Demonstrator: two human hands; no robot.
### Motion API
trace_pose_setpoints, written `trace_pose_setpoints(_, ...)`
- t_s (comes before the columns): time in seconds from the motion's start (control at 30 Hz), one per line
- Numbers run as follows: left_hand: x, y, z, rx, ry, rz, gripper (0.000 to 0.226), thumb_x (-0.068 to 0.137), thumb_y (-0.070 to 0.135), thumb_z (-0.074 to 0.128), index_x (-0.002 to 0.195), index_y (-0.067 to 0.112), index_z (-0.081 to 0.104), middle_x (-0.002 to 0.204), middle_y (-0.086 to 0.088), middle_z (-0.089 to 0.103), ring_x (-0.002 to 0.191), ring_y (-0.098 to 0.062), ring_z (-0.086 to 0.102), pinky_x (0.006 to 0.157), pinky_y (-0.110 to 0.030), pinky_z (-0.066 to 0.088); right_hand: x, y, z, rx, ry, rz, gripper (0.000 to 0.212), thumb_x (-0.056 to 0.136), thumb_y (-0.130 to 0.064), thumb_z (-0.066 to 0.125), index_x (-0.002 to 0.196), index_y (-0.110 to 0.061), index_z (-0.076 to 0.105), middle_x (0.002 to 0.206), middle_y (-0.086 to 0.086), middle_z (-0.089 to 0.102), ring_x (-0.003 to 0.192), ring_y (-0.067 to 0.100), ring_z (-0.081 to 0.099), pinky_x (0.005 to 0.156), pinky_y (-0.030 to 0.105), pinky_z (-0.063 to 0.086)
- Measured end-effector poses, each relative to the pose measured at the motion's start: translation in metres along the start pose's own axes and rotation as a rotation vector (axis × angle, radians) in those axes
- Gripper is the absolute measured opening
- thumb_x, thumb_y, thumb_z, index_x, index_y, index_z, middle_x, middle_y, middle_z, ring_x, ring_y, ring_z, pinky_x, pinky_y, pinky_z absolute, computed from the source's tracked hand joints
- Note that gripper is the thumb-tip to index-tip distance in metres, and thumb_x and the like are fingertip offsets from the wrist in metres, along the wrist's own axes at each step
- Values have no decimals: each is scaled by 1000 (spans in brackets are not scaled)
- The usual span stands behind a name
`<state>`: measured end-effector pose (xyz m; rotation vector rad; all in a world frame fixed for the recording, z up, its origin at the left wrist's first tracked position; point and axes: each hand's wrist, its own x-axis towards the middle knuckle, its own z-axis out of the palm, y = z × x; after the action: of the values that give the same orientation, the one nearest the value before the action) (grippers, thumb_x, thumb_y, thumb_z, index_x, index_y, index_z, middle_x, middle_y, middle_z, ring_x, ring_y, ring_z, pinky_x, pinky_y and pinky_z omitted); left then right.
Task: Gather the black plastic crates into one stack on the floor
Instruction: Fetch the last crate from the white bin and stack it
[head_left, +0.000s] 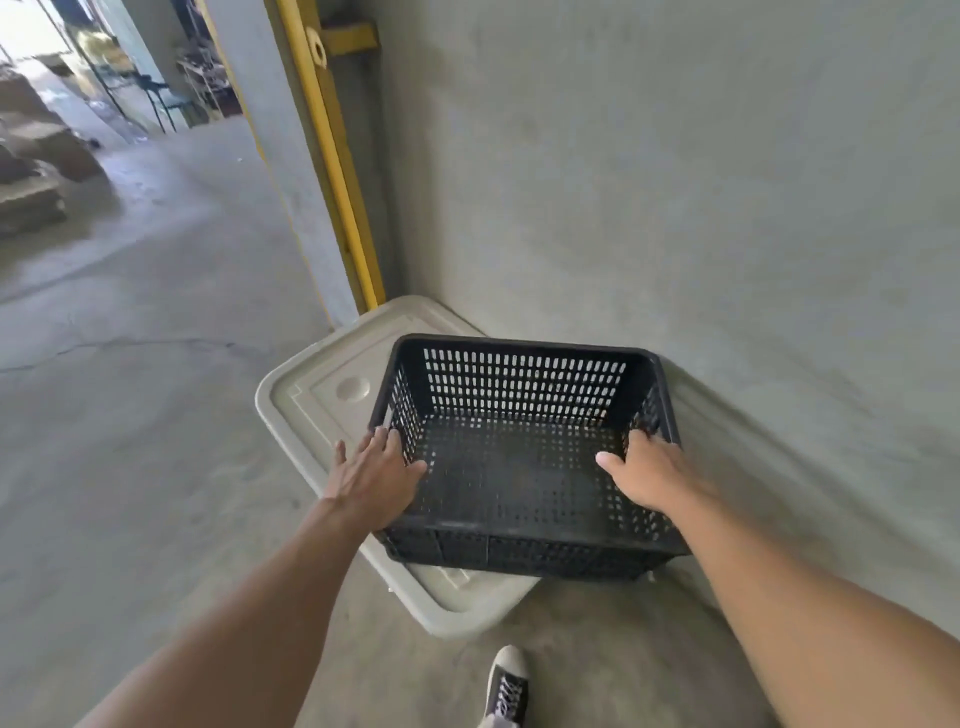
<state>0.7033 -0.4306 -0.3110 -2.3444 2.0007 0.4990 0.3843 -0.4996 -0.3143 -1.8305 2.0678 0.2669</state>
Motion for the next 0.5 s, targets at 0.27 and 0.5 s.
trace_pose_setpoints(0.27, 69, -26, 63, -67, 4, -189, 84, 98, 51, 35, 154, 2, -5, 161, -20, -8, 148, -33, -5, 119, -50, 4, 49, 47, 50, 54, 76, 236, 78, 89, -40, 56, 144, -2, 16, 142, 20, 37, 121, 39, 44, 91, 47, 44)
trace_pose_setpoints(0.5, 78, -34, 106, -116, 149, -364, 78, 88, 11, 43, 152, 14, -1, 131, -25, 43, 98, -45, 55, 75, -55, 48, 62, 64, 88, 130, 133, 390, 68, 79, -11, 69, 127, -17, 21, 103, 18, 59, 80, 40, 60, 61, 41, 45)
